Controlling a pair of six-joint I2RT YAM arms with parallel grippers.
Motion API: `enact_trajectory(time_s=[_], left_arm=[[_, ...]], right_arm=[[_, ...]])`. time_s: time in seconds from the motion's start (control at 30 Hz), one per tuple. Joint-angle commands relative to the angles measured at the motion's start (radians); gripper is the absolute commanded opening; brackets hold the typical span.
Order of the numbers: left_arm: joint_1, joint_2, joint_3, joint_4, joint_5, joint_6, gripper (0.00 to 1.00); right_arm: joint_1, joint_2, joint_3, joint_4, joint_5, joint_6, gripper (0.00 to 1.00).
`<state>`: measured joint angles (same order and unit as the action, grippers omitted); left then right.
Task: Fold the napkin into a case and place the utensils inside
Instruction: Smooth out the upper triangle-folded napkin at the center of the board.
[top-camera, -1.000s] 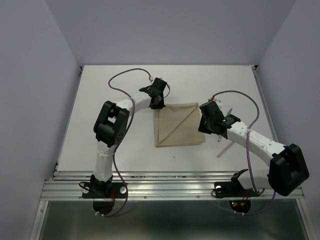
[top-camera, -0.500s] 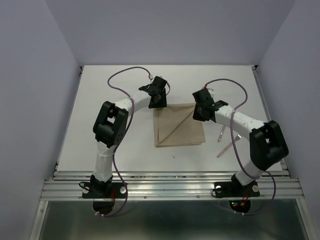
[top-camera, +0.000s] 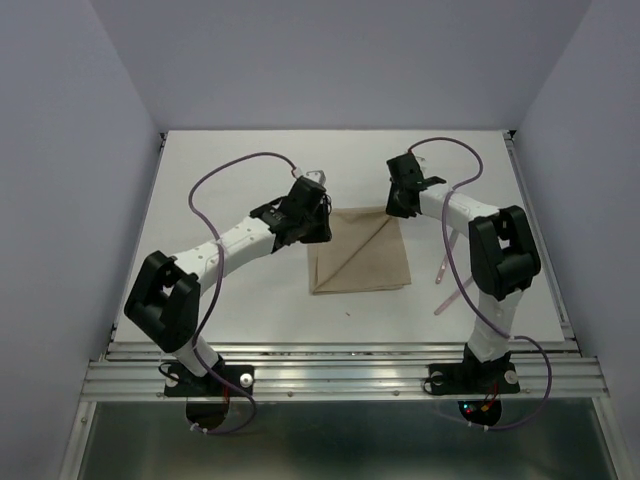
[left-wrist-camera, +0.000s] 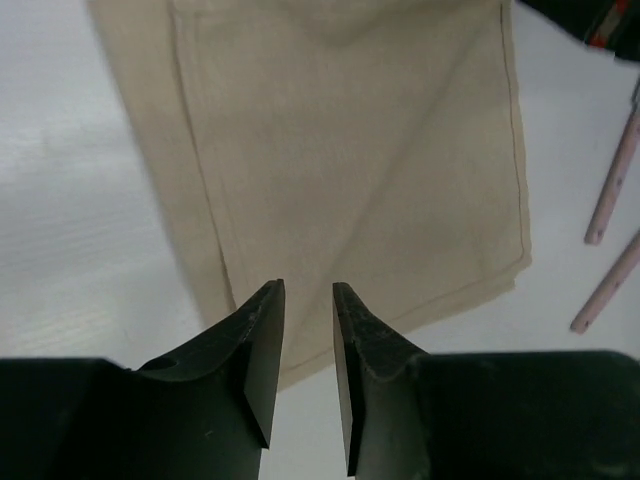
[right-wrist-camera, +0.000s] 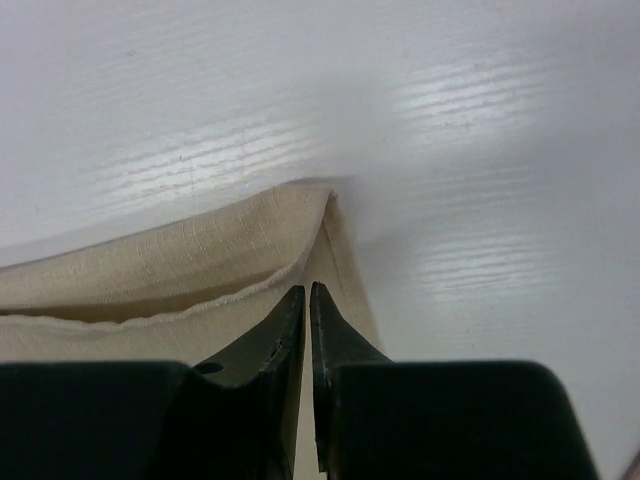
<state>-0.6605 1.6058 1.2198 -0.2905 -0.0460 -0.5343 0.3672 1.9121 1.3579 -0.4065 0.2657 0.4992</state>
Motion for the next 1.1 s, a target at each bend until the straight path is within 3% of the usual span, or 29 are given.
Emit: enact_trajectory(time_s=[0.0,0.13,0.4,0.67,1.07], left_arm=[[-0.062,-0.050,-0.152,0.079,0.090,-0.067,0.38],[-0.099,-0.089,-0.270,0.146,0.122,-0.092,0.39],[-0.111,-0.031,-0.344,0.198,0.121,-0.105,0.35],[-0.111,0.013,-0.341,0.195,0.109,-0.093,0.31],[-0.111,0.019,-0.322,0.160,0.086,-0.076,0.31]], right_arm=[[-0.008,0.025,0.076,0.031,-0.011,-0.045,0.12],[-0.017,0.068,0.109,0.032,-0.016,-0.047,0.11],[-0.017,0.104,0.136,0.031,-0.034,-0.030,0.11],[-0.017,0.031,0.092,0.043,-0.037,-0.036,0.11],[-0.017,0.137,0.125,0.052,-0.003,-0.045,0.09]])
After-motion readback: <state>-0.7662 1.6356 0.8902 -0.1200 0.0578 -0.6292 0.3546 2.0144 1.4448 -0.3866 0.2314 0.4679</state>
